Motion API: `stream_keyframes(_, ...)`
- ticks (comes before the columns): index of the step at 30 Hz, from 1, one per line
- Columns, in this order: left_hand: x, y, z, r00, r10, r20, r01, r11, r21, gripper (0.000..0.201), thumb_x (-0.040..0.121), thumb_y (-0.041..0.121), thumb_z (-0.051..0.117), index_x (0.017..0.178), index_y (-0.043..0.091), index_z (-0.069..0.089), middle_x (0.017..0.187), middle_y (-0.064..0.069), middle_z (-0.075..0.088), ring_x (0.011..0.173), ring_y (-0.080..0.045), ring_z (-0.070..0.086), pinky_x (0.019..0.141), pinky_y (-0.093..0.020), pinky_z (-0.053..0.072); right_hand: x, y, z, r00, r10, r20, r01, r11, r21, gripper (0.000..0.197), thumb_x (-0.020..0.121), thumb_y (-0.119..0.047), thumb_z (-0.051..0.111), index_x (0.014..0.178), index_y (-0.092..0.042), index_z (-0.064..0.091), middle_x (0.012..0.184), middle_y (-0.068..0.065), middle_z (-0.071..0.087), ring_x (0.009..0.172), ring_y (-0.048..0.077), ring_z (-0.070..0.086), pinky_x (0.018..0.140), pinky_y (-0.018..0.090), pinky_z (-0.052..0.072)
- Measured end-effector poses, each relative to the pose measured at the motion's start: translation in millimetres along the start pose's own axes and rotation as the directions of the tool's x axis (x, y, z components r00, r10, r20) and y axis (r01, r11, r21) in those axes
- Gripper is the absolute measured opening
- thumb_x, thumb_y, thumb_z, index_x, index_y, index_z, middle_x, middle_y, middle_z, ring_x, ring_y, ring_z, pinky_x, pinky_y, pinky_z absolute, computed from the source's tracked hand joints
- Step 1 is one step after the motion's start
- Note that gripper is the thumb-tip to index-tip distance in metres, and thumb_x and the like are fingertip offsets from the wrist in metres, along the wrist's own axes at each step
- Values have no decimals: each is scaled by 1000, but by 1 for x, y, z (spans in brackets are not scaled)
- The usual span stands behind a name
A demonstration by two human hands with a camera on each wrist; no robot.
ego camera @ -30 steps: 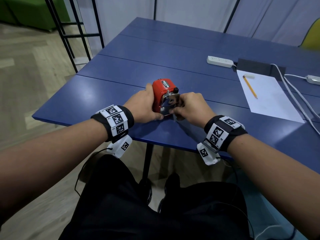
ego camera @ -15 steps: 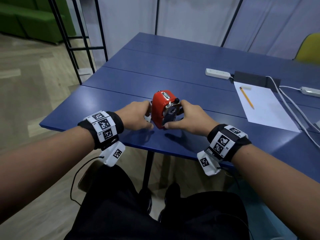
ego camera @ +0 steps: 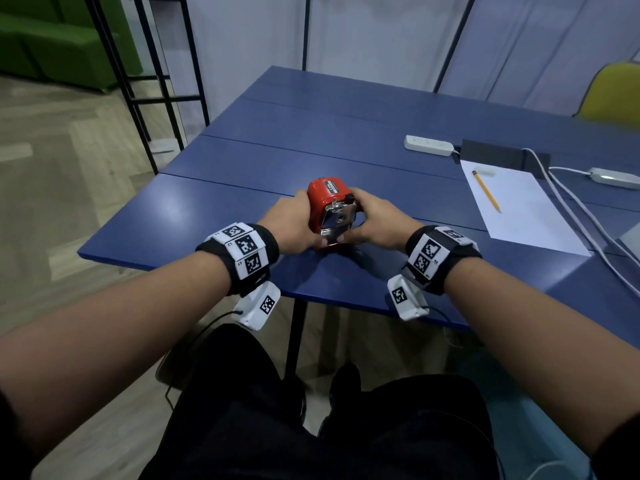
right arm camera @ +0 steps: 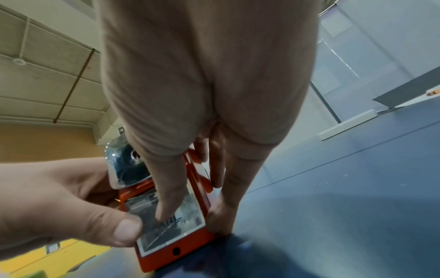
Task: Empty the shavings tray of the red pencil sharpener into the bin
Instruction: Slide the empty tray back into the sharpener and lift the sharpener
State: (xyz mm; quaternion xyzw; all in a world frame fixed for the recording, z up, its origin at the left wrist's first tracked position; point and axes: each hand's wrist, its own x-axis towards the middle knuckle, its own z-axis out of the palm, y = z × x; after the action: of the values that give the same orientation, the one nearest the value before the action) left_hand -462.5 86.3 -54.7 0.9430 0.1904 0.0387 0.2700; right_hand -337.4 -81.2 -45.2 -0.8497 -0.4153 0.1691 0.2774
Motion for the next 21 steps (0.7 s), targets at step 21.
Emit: stream_keyframes(21,70,32,-13,931,229,284,-259,963,74,78,75,33,94,136,14,49,129,-3,67,112,-24,68,100,-43,55,-3,35,-28,985,105,-134,-92,991,98,82,69,-35,101,133,-24,51,120,-7,70,104,8,69,81,16,47)
